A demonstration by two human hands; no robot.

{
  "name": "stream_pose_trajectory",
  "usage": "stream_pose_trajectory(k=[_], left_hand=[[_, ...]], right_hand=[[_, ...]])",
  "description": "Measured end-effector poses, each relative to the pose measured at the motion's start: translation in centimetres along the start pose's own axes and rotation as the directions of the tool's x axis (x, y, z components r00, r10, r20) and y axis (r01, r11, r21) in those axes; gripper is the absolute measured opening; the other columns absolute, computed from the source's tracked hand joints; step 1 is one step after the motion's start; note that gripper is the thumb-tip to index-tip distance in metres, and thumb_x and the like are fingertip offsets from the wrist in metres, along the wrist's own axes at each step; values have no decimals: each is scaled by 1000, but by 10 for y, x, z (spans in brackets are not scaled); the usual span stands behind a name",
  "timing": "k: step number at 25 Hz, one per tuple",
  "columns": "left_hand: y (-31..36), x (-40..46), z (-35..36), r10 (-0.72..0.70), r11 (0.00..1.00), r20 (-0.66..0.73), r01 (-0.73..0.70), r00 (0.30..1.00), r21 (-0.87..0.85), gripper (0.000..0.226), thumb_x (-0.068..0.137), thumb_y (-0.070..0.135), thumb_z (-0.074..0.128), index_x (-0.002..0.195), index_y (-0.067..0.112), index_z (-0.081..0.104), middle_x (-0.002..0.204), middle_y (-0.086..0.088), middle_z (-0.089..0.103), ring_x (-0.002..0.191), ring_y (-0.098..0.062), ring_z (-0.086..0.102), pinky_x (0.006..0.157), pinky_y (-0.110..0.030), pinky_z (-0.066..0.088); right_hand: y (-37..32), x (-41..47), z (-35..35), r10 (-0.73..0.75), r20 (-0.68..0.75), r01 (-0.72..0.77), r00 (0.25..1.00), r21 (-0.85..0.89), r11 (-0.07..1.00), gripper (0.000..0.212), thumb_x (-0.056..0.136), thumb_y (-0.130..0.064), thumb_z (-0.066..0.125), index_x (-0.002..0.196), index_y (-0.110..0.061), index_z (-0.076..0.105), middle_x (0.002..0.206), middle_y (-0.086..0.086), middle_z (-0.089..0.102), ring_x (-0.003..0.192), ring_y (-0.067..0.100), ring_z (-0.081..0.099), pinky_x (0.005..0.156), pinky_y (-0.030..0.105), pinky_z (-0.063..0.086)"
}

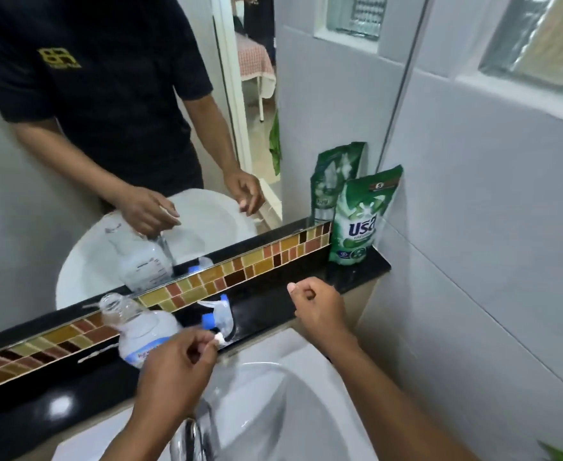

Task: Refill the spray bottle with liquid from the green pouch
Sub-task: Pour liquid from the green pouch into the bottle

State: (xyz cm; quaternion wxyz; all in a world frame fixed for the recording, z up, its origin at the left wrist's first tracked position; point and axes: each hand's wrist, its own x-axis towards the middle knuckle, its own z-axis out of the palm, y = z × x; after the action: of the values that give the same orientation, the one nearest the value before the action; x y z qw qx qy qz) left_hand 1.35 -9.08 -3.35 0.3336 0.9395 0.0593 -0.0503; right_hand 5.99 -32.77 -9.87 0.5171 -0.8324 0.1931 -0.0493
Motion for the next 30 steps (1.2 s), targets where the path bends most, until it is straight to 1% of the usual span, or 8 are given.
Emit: stream_pose_trajectory(k=[4,8,11,16,20,23,27,30], left_hand=[[142,72,49,358,934,49,-357,932,-21,18,97,27,70,112,24,79,105,2,82,79,-20,70,80,-36,59],[273,125,76,501,858,76,-507,862,81,41,97,37,69,135,22,67,120,-1,76,108,-28,71,95,-40,57],[317,140,85,499,805,155,-523,852,279,27,95,34,71,116,18,77,113,-8,79,102,-32,73,79,-37,54],[323,113,88,563,743,205,-599,801,299,11,91,18,66,89,17,76,92,-6,75,91,-32,71,70,-33,45],[312,72,44,605,726,240,-650,759,225,21,89,18,67,68,21,64,72,1,66,78,-28,66,67,-32,49],[288,51,-17,609,737,235,-650,757,185,23,89,20,71,67,17,66,66,4,62,67,-19,60,63,-27,49],[241,33,-104,526,799,269,-577,807,168,26,92,19,78,74,0,74,57,4,59,44,-3,47,47,-18,46],[211,25,-152,465,817,247,-520,850,249,22,91,19,81,74,4,78,62,6,68,57,-10,60,58,-29,56]], right_hand=[[37,-15,-64,119,-140,-103,983,122,987,25,100,-31,67,83,-13,68,78,10,73,81,33,73,71,41,60],[57,-32,-102,238,-177,-203,955,196,959,25,98,-32,67,80,-15,70,73,6,73,76,33,73,70,40,59],[58,-35,-121,242,-174,-193,955,256,947,23,99,-26,67,83,-10,72,75,14,75,71,34,73,62,32,55],[57,-17,-131,396,-128,-282,909,512,812,15,102,-18,65,92,-8,70,95,18,78,57,16,65,52,28,56],[54,-12,-118,540,146,-423,829,796,434,21,108,-30,56,120,-14,62,115,14,70,93,29,68,74,39,57],[44,-28,-97,486,316,-467,815,854,228,37,107,-40,52,114,-5,63,104,17,73,93,30,65,80,41,53],[17,-52,-79,421,317,-448,850,855,260,26,105,-34,59,101,-9,66,64,4,75,72,20,61,64,32,55],[-4,-56,-73,379,278,-422,882,823,379,17,102,-28,63,99,-12,65,71,6,63,52,14,61,46,24,56]])
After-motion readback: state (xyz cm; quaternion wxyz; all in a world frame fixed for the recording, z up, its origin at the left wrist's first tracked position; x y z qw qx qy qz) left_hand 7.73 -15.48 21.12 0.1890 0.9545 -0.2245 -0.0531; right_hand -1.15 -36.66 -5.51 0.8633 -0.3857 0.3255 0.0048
